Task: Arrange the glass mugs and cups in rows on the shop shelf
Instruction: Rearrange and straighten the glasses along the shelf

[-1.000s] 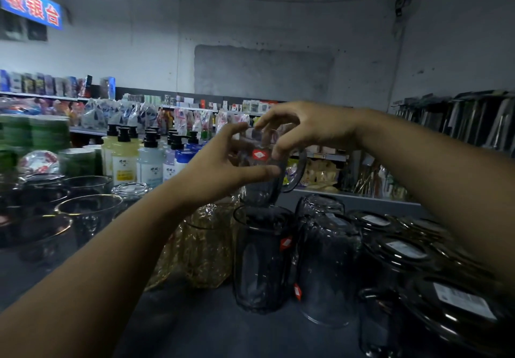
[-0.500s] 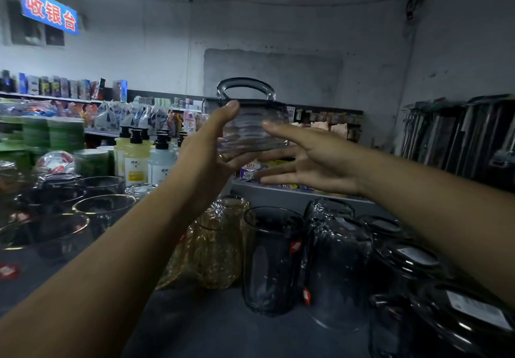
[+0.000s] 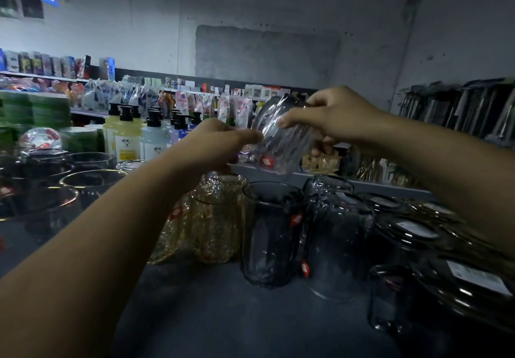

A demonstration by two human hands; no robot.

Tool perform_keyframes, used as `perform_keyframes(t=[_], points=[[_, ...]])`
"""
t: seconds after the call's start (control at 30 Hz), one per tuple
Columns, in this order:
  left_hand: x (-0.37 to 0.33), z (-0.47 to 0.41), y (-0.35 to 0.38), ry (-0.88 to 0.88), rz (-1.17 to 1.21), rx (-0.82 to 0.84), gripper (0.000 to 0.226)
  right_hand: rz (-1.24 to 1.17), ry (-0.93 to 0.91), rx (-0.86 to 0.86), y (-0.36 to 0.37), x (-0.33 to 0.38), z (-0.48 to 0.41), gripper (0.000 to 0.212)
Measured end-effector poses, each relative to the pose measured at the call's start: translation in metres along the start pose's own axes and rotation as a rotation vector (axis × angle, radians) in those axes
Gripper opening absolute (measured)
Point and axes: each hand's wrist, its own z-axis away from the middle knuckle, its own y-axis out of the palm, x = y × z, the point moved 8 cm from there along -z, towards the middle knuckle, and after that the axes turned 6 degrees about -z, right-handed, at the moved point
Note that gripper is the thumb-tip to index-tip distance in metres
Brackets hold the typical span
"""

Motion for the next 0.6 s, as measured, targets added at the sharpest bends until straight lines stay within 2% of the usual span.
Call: perform_keyframes(t=[0.13,0.2,0.4,0.6], points=[[-0.002,-0.001,-0.003,0.050,-0.073,-0.073,0.034,0.212,0.131,0.011,0.012,-0.019,-0.004,0.054],[-0.001,-0.003,-0.004,0.076,-0.133,-0.087,0.033,0.299,0.163,0.027,0.017,-0.023,-0.007,0.055],[0.010,-0.013,0.005,0.152,-0.579,-0.035,0.026,0.505,0.196,0.112,0.034,-0.030,-0.009,0.062],[-0.002,-0.010,0.010,0.270,-0.628,-0.057,0.021,0.597,0.204,0.283,0.058,-0.045,-0.006,0.060]])
